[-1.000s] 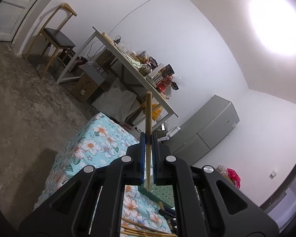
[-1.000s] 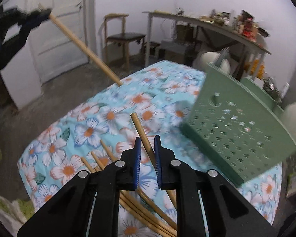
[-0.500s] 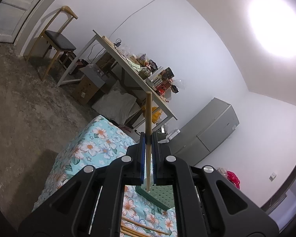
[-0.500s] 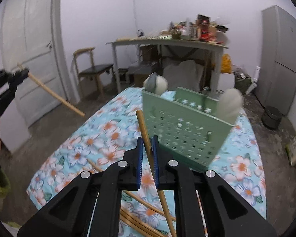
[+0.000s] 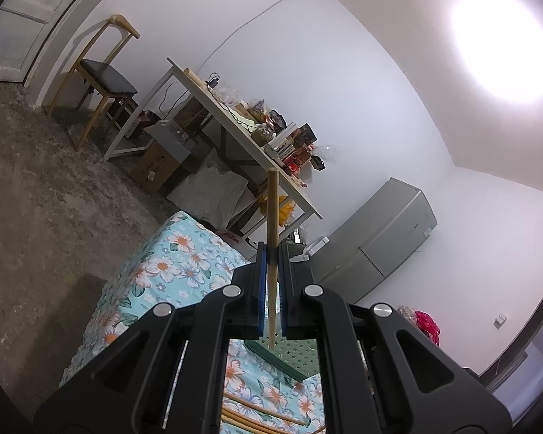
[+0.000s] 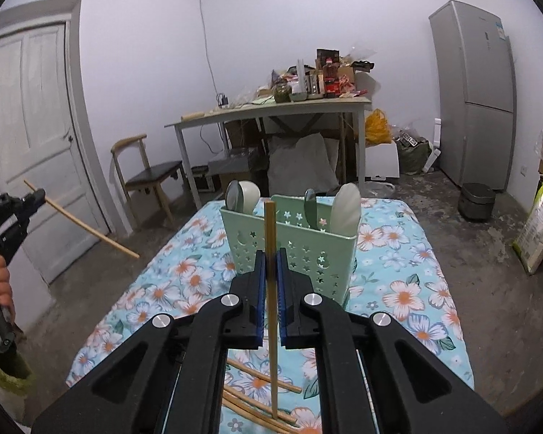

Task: Organize utensils
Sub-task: 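Lift the chopstick with the right gripper while the left gripper carries its chopstick over the holder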

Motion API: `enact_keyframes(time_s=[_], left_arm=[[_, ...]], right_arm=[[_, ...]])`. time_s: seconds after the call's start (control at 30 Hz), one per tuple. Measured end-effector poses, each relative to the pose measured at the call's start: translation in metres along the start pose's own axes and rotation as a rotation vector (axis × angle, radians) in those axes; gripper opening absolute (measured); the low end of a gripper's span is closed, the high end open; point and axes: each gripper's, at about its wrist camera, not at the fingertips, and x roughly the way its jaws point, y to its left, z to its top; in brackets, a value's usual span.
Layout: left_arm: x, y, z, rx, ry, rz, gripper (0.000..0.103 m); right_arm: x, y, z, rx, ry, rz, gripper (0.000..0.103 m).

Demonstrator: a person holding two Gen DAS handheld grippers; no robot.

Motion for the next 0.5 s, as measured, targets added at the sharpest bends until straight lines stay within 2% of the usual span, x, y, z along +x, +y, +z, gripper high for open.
enact_keyframes(time_s=[0.3,0.5], left_arm=[[-0.009,-0.008,0.001,-0.003,-0.001,0.004,0.005],[-0.024,-0.016,0.006,0.007,-0.016,0.007,0.005]], right_arm=[[-0.017,-0.001,0.006,0.021,-0.045,0.034,0.006],[-0.043,0.003,0.026,0.038,-0.145,0.1,0.006]])
